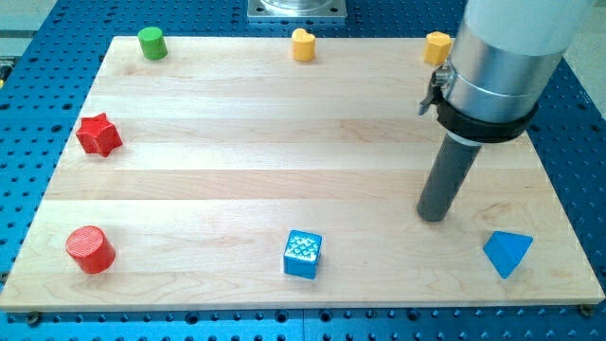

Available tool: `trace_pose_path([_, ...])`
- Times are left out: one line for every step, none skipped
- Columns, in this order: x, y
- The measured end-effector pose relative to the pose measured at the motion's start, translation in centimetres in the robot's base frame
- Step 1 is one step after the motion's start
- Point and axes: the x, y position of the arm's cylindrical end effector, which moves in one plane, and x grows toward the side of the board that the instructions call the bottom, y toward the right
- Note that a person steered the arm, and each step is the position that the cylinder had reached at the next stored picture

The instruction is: Move red star towards the red circle

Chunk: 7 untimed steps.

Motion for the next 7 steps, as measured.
trace_pose_path([-1.5,-2.5])
trace_pose_path([-3.1,-7.3])
trace_pose_path([-6.6,-9.8])
trace_pose_path([-13.4,-13.2])
trace_pose_path([-16.9,-21.9])
trace_pose_path([-17.3,-31.2])
trace_pose_path([-17.0,-37.7])
